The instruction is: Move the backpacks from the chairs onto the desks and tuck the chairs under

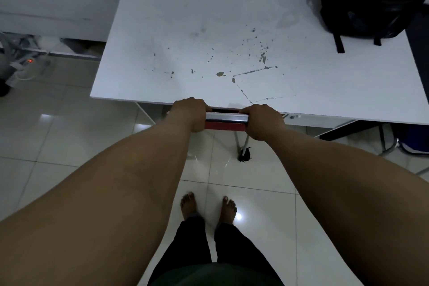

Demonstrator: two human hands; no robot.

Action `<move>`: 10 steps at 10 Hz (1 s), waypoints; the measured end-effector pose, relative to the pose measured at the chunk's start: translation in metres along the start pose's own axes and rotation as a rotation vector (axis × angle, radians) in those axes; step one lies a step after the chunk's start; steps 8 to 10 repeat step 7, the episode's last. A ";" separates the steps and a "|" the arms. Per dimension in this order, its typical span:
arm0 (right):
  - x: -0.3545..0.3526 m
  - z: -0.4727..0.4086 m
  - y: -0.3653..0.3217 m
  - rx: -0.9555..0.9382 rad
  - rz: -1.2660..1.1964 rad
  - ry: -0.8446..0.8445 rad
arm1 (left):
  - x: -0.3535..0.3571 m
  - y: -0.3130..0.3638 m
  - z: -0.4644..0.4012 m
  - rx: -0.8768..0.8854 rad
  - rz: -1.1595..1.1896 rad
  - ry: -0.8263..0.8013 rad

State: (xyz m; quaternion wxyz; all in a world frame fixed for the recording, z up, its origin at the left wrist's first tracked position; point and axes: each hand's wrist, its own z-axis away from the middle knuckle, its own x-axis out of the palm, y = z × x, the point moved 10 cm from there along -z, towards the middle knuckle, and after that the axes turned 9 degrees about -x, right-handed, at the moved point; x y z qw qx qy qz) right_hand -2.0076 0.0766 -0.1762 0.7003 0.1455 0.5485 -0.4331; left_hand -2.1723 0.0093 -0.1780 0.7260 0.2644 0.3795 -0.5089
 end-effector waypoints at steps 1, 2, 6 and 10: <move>0.001 0.003 -0.002 0.009 -0.020 -0.077 | 0.002 0.001 0.000 -0.005 0.026 -0.055; -0.001 0.010 -0.003 0.040 -0.019 -0.155 | 0.006 0.005 0.000 0.001 0.059 -0.119; -0.070 -0.003 -0.012 0.107 0.103 -0.262 | -0.101 -0.021 -0.010 -0.083 0.021 -0.073; -0.114 -0.013 -0.024 0.087 0.111 -0.187 | -0.135 -0.034 -0.004 -0.125 0.069 -0.022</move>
